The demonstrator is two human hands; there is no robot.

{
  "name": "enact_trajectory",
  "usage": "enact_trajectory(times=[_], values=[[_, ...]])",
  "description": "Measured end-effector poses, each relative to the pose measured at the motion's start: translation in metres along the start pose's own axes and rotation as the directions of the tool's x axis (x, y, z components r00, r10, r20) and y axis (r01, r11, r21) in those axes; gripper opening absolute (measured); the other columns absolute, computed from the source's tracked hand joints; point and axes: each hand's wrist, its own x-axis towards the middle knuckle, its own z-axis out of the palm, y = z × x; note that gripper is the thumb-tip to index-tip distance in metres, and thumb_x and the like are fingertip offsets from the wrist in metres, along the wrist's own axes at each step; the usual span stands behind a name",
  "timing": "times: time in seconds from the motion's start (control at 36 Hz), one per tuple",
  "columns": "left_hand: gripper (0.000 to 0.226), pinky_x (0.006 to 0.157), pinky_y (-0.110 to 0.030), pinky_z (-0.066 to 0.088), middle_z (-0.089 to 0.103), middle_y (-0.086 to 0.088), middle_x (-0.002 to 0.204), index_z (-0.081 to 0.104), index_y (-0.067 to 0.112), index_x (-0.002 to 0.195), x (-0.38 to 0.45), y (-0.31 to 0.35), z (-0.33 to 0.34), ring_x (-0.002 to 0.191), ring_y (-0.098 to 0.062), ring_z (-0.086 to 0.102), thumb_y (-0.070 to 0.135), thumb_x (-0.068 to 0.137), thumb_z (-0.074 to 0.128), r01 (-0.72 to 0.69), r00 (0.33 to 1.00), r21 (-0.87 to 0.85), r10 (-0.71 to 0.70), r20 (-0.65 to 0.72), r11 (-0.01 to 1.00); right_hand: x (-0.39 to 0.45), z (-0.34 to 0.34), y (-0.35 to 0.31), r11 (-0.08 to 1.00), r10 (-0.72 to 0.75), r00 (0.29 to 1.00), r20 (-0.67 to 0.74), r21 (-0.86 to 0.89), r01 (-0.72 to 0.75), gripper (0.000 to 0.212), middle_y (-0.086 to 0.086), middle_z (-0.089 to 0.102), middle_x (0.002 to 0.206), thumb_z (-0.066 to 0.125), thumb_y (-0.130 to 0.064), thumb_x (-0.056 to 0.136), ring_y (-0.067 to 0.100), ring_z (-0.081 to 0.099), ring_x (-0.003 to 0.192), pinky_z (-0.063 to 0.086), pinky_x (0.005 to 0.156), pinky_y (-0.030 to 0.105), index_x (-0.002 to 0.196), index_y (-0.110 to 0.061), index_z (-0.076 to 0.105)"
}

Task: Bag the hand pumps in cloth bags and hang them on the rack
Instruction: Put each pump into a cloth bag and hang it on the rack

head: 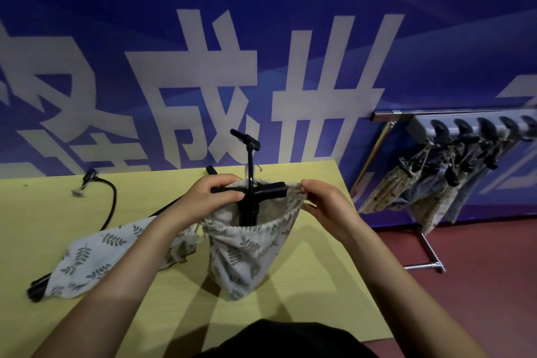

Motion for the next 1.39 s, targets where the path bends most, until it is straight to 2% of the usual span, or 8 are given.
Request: enact_trajectory(times=[0.11,0.25,0.36,0.47,0.61,0.89,1.11,1.39], values=[[0.023,0.079,-0.027,0.048,0.068,-0.002,0.093,0.072,0.027,0.089,0.000,0.006,0.006,0.089,-0.018,0.065,0.006,0.091,0.061,-0.038,0.999,0.050,0.037,0.016,0.998,-0.004,0.012,-0.023,0.989,0.026,1.000,0.013,0.142,-0.028,0.031,0.003,0.051,0.070,0.052,-0.016,0.095,0.016,0.047,0.070,0.040,0.075,0.029,0.066,-0.013,0.064],[0.011,0.077,-0.033,0.046,0.066,-0.010,0.092,0.070,0.018,0.089,0.000,0.005,0.014,0.090,-0.029,0.061,0.009,0.089,0.063,-0.071,0.997,0.097,0.069,0.017,0.993,-0.020,0.039,-0.056,0.997,-0.077,0.997,0.011,-0.014,0.077,0.023,0.000,0.045,0.065,0.058,-0.009,0.091,0.012,0.038,0.059,0.039,0.063,0.025,0.098,0.012,0.063],[0.008,0.077,-0.038,0.049,0.067,-0.006,0.090,0.070,0.021,0.088,-0.001,0.005,0.015,0.087,-0.024,0.063,0.015,0.087,0.065,-0.081,0.997,0.106,0.082,-0.008,0.991,-0.022,0.054,-0.055,0.943,-0.179,0.983,-0.040,-0.292,0.160,0.017,-0.002,0.059,0.073,0.059,-0.009,0.091,0.009,0.048,0.059,0.042,0.059,0.022,0.105,-0.004,0.068],[0.007,0.080,-0.040,0.050,0.068,-0.004,0.090,0.070,0.023,0.088,0.002,0.004,0.016,0.088,-0.023,0.065,0.022,0.084,0.064,-0.054,0.996,0.060,0.058,-0.065,0.997,-0.013,0.052,-0.040,0.567,-0.440,0.898,-0.015,-0.780,0.264,0.026,-0.006,0.059,0.110,0.061,-0.019,0.091,0.006,0.052,0.083,0.042,0.075,0.018,0.117,-0.019,0.065],[0.007,0.073,-0.031,0.048,0.067,-0.003,0.082,0.071,0.020,0.085,0.008,0.002,0.013,0.081,-0.019,0.065,0.016,0.087,0.066,-0.025,0.987,0.013,0.027,-0.161,1.000,-0.011,0.051,-0.030,0.582,-0.361,0.932,0.028,-0.774,0.249,0.041,0.000,0.053,0.121,0.060,-0.016,0.092,0.011,0.055,0.088,0.047,0.091,0.026,0.132,-0.025,0.058],[0.016,0.078,-0.021,0.048,0.070,0.008,0.089,0.071,0.025,0.091,0.016,0.011,0.021,0.081,0.003,0.064,0.011,0.090,0.062,0.050,0.991,-0.017,-0.051,-0.125,0.999,-0.006,0.045,-0.040,-0.003,-0.346,0.877,0.333,-0.935,0.353,0.032,-0.003,0.065,0.109,0.060,-0.034,0.090,0.022,0.062,0.095,0.050,0.073,0.034,0.122,-0.030,0.061],[0.050,0.084,-0.031,0.051,0.057,0.012,0.122,0.056,0.039,0.119,-0.006,-0.016,0.011,0.111,-0.007,0.055,0.071,0.080,0.052,0.273,0.942,-0.086,-0.285,-0.180,0.958,0.009,0.029,-0.033,0.117,-0.407,0.874,0.265,-0.934,0.338,0.033,-0.001,0.066,0.113,0.060,-0.035,0.093,0.023,0.063,0.098,0.051,0.079,0.036,0.124,-0.027,0.063],[0.015,0.072,-0.028,0.055,0.067,-0.010,0.086,0.067,0.004,0.095,-0.028,-0.048,0.014,0.077,-0.021,0.064,0.017,0.089,0.065,0.382,0.851,-0.488,-0.504,-0.145,0.785,0.016,0.034,-0.028,0.195,-0.418,0.881,0.224,-0.924,0.328,0.034,-0.005,0.066,0.116,0.062,-0.034,0.091,0.016,0.063,0.100,0.048,0.081,0.028,0.124,-0.026,0.064]])
